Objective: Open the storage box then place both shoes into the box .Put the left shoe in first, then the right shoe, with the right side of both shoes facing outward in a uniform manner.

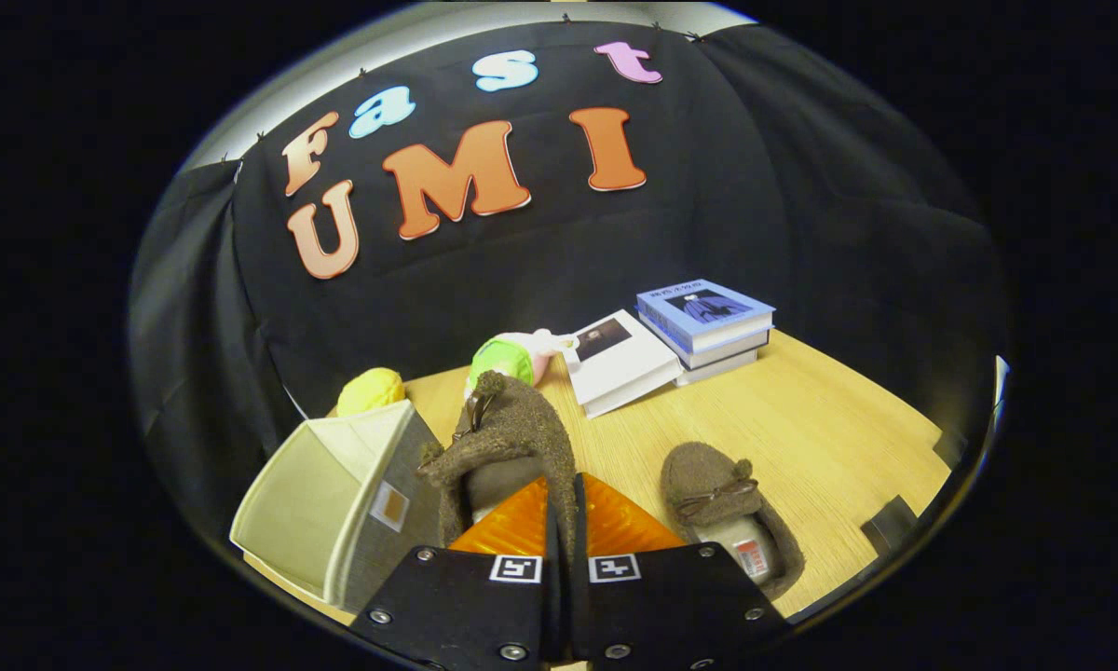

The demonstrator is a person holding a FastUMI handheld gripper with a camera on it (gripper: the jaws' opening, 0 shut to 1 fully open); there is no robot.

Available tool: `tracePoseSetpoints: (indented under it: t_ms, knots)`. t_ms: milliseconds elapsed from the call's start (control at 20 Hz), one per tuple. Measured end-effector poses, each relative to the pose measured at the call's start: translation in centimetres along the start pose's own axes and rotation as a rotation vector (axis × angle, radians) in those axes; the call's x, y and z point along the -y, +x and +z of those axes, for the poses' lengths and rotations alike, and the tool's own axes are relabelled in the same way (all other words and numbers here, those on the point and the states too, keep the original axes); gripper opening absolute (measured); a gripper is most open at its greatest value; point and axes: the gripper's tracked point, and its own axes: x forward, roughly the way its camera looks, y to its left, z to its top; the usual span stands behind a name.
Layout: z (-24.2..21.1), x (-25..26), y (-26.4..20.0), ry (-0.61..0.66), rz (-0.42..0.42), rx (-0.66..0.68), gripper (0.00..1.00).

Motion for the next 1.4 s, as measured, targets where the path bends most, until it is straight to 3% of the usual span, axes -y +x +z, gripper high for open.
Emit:
tracePoseSetpoints:
  t_ms: [300,650,1000,1300,1400]
  knots:
    - [3.0,-6.4,-1.0,0.074,0.091,0.034,0.04]
    - [-0.8,-16.1,0.1,0.149,0.212,-0.07,0.04]
    - [-5.8,-22.0,1.6,0.154,0.227,-0.162,0.04]
    - [-8.8,-23.3,1.6,0.15,0.208,-0.203,0.05]
    - [-8.2,-24.2,1.0,0.142,0.243,-0.194,0.24]
